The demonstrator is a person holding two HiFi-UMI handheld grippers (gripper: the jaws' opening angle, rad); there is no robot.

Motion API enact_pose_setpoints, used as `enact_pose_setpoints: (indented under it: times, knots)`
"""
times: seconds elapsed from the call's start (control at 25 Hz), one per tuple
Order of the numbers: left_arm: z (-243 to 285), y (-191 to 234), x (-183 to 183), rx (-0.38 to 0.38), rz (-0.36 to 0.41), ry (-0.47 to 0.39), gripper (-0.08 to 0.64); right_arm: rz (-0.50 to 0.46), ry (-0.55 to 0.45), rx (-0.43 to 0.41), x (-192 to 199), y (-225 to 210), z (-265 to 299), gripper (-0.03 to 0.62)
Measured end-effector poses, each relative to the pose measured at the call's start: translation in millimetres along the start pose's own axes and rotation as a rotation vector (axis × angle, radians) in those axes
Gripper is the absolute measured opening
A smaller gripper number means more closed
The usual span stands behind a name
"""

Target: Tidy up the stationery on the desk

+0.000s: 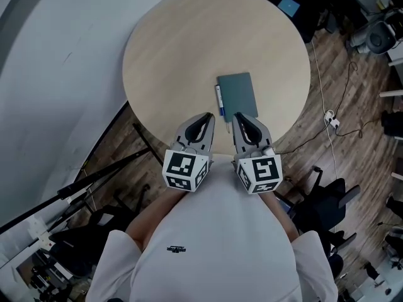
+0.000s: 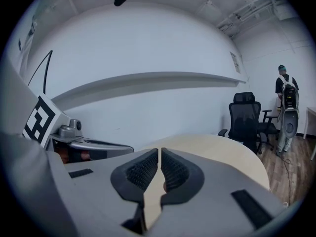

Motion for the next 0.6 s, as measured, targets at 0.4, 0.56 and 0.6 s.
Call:
enact_pose_setpoints:
  times: [0.4, 0.56, 0.6]
  knots:
    - [5.2, -6.9, -3.6, 0.002, 0.035, -0.019, 0.032, 0.004, -0.026, 0.005, -2.4, -8.9, -4.4, 0.035]
    - [4.3, -8.5, -2.9, 0.008, 0.031, -0.013, 0.032, 0.055, -0.021, -0.007, 0.5, -11.8, -3.1, 0.035]
    - [3.7, -10.0, -2.8, 0.011, 0.03, -0.011, 0.032, 0.058, -0.017, -0.018, 0.9, -11.6, -3.2, 0.035]
Point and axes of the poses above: the fingertips, and each gripper's own axes: z forward along the fingers, y to its left, x out of its underside, the point moved 6 cm from there along -z, backward along the fingers, and after that the axes turned 9 degrees about -y, right-handed, at the moved point
